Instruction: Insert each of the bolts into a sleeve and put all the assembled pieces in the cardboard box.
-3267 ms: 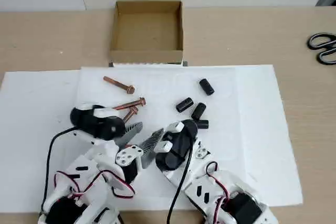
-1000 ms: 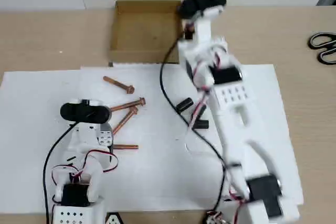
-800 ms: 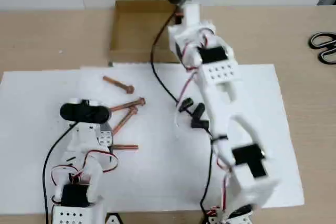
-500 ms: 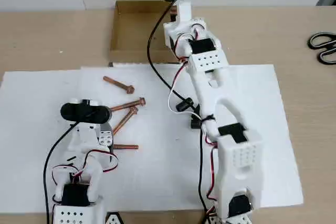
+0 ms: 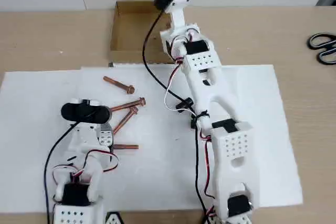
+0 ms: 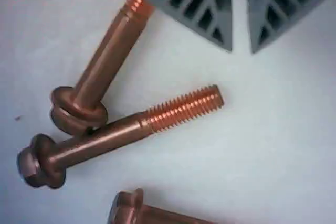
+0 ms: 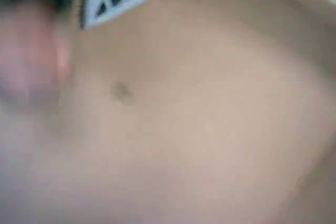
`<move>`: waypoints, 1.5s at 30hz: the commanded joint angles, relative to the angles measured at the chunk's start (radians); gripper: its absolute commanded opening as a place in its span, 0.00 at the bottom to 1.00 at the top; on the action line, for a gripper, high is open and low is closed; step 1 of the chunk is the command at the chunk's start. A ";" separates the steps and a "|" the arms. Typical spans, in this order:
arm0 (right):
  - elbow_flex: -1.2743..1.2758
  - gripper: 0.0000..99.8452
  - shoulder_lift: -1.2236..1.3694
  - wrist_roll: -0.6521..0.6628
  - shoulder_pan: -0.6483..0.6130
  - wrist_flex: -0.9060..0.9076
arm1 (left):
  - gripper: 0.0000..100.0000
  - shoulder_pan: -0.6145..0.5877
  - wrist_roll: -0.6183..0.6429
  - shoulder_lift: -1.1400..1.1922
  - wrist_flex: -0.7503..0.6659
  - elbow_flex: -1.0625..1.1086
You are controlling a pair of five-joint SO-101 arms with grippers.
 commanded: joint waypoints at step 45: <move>-0.477 0.18 -0.085 -0.029 -0.012 1.050 | 0.01 -0.005 0.002 -0.011 -0.018 -0.004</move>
